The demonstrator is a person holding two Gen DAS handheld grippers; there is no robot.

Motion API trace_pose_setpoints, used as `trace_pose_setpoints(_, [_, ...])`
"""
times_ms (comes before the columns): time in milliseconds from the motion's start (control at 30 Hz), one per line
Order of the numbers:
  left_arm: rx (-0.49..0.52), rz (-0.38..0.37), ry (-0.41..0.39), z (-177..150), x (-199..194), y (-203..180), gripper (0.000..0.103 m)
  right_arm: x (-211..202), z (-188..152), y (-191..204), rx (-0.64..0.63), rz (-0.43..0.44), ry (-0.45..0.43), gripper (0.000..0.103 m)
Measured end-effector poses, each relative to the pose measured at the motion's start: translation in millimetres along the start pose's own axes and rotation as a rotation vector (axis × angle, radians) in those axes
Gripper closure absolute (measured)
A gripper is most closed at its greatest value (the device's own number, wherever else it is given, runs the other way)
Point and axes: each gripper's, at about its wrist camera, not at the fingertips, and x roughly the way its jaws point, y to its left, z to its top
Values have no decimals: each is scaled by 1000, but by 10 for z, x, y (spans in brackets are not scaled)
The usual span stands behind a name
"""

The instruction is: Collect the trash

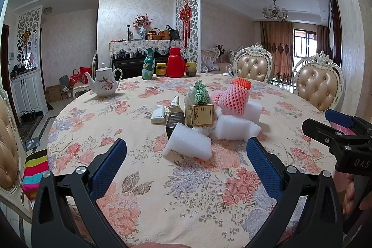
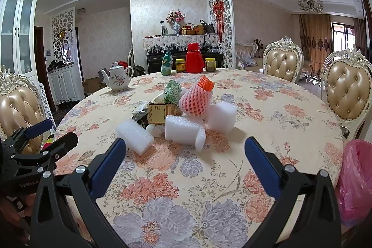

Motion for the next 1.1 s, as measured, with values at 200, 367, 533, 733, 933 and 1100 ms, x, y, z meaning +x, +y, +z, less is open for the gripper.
trace_pose_setpoints(200, [-1,-1,0,1,1,-2,7,10,-5,1,3,0,2,4])
trace_pose_setpoints(367, [0,-1,1,2,2,-3,7,11,-17,7,6,3,2,4])
trace_pose_setpoints(533, [0,-1,1,1,2,-5,7,10,-20,12,9,4,1,4])
trace_pose_setpoints(733, [0,0,1,2,3,-5,7,6,-17,8,11,5,2,4])
trace_pose_setpoints(933, [2,-1,1,3,2,-6,7,-5,-22,7,12,6,2,4])
trace_pose_setpoints(1100, [2,-4,1,-7,-16,9,7,-2,-26,9,16,7,4,4])
